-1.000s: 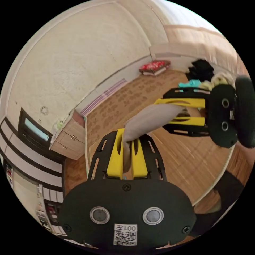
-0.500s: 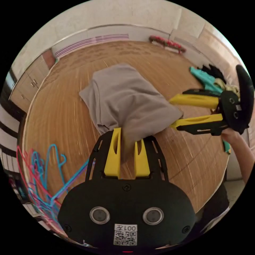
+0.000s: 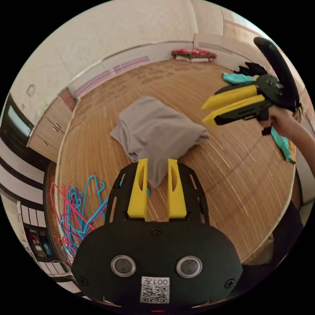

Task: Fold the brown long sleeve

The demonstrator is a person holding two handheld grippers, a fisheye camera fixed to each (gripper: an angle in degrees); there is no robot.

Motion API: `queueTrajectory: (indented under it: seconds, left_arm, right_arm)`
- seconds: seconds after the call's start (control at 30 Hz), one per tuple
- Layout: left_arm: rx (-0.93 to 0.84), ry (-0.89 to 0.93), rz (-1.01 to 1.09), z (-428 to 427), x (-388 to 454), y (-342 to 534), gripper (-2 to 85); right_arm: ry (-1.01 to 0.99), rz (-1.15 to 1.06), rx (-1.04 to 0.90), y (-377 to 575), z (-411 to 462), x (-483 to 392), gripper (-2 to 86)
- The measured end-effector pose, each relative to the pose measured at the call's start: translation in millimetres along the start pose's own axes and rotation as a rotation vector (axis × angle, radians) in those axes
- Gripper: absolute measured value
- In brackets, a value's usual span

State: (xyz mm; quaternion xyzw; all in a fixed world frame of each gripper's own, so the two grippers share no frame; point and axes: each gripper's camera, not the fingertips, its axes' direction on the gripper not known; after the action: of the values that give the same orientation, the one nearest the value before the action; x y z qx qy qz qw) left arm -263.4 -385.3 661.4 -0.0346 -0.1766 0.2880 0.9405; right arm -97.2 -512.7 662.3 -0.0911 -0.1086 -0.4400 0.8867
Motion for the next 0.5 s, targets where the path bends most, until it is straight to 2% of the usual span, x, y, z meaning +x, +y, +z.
queueTrajectory:
  seconds: [0.03, 0.1, 0.17, 0.23, 0.27, 0.37, 0.5]
  left_arm:
    - [0.053, -0.028, -0.048, 0, 0, -6, 7.1]
    - [0.042, -0.056, -0.091, 10, 2, -13, 4.5]
    - [-0.168, -0.051, -0.123, 45, 10, -16, 0.5]
    - [-0.260, -0.080, -0.119, 59, 21, -8, -0.5]
    - [-0.184, -0.116, -0.079, 50, 31, 0, -0.7]
    - [-0.136, -0.120, -0.029, 47, 41, 11, -0.9]
    - [-0.121, -0.057, -0.092, 52, 26, -3, -1.0]
  right_arm:
    - [0.024, 0.037, 0.012, -4, 10, 3, 5.8]
    - [0.027, 0.061, -0.038, -9, 32, 7, 3.5]
    - [-0.006, 0.064, -0.180, -2, 67, 10, 2.1]
    - [-0.001, 0.039, -0.223, 13, 78, 9, 1.6]
    - [0.012, 0.007, -0.200, 26, 77, 9, 1.3]
    - [-0.004, -0.019, -0.167, 54, 78, 20, 0.9]
    - [-0.083, 0.054, -0.117, 72, 84, 41, 0.6]
